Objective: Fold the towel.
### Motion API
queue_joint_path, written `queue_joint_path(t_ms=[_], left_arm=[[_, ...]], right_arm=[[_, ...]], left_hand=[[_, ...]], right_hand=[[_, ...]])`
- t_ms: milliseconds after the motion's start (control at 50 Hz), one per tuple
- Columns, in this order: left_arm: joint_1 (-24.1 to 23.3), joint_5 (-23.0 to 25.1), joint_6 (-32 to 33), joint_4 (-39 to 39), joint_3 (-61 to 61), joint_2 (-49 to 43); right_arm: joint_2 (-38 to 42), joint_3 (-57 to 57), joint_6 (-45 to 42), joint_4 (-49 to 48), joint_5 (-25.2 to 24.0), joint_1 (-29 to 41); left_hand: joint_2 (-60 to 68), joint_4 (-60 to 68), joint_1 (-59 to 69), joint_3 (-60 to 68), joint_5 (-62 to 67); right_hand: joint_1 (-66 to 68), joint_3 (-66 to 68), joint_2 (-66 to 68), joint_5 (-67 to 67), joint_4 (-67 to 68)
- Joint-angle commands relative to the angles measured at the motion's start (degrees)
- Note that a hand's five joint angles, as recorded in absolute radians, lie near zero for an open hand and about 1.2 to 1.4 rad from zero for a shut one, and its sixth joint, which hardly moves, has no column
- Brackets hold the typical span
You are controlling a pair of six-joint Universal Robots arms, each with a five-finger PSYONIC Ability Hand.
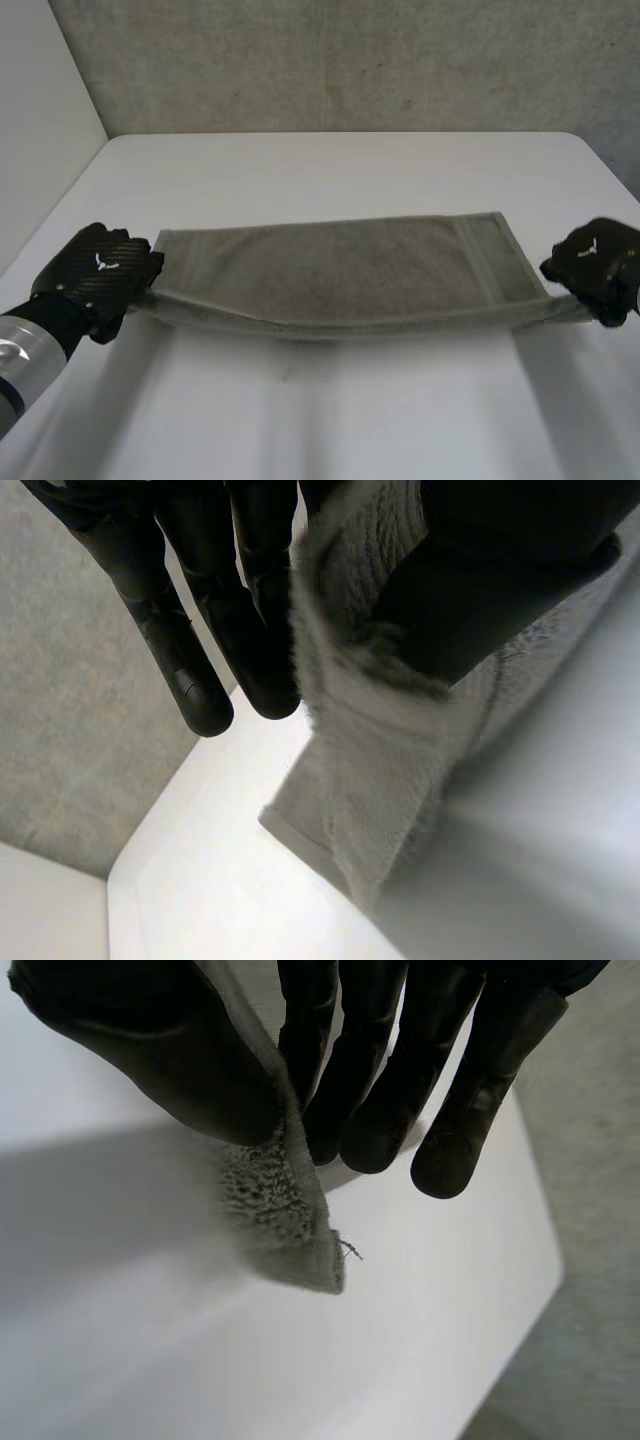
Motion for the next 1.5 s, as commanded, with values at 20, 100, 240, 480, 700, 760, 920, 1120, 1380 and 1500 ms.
queue_joint_path(t_ms=[20, 100, 240, 480, 700, 760, 920, 1120, 1380, 1500], left_arm=[[-0.4, 1.7, -0.9, 5.4, 5.8, -10.2], [-3.9, -1.2, -2.4, 7.5, 14.2, -23.2], [-5.4, -7.3, -3.4, 7.8, 26.9, -37.9], [-7.1, -8.4, -12.4, 12.4, 44.8, -50.8], [-9.3, -10.7, -13.3, 12.8, 43.1, -52.4], [-9.3, -12.3, -13.6, 12.3, 40.1, -49.8], [-9.3, -12.8, -14.8, 12.6, 28.7, -38.3], [-9.4, -12.7, -21.4, 17.2, 17.5, -28.7], [-9.3, -12.8, -25.9, 18.7, 15.2, -26.8], [-9.3, -12.7, -25.9, 19.1, 14.8, -26.8]], right_arm=[[10.5, -7.7, 0.3, -10.1, 0.5, 1.3], [17.8, -15.7, 1.4, -13.4, 1.8, 7.5], [29.3, -26.3, 2.7, -20.2, 4.5, 9.7], [47.3, -45.2, 2.8, -26.4, 8.7, 12.2], [46.7, -46.3, 14.4, -27.6, 8.4, 12.0], [44.9, -45.7, 17.9, -27.3, 8.7, 11.7], [33.0, -32.1, 29.9, -26.1, 8.2, 7.2], [23.3, -11.2, 30.4, -24.5, 5.3, 2.2], [28.2, -8.0, 30.4, -28.6, -2.7, -0.8], [31.2, -10.8, 30.2, -29.3, -1.3, -1.2]], left_hand=[[10.2, 10.3, 11.5, 10.3, 10.8], [10.2, 10.3, 11.5, 10.3, 10.8], [10.2, 10.3, 11.5, 10.3, 10.8], [10.2, 10.3, 11.5, 10.3, 10.8], [-59.8, -59.7, -58.5, -59.7, -59.2], [-59.8, -59.7, -58.5, -59.7, -59.2], [-59.8, -59.7, -58.5, -59.7, -59.2], [-59.8, -59.7, -58.5, -59.7, -59.2], [-59.8, -59.7, -58.5, -59.7, -59.2], [-59.8, -59.7, -58.5, -59.7, -59.2]], right_hand=[[3.2, 3.2, 2.9, 3.1, 2.9], [3.2, 3.2, 2.9, 3.1, 2.9], [3.2, 3.2, 2.9, 3.1, 2.9], [-8.2, -8.2, -8.5, -8.3, -8.5], [-66.8, -66.8, -67.1, -66.9, -67.1], [-66.8, -66.8, -67.1, -66.9, -67.1], [-66.8, -66.8, -67.1, -66.9, -67.1], [-66.0, -66.0, -66.3, -66.1, -66.3], [-46.6, -46.6, -46.9, -46.7, -46.8], [3.0, 3.0, 2.7, 2.9, 2.7]])
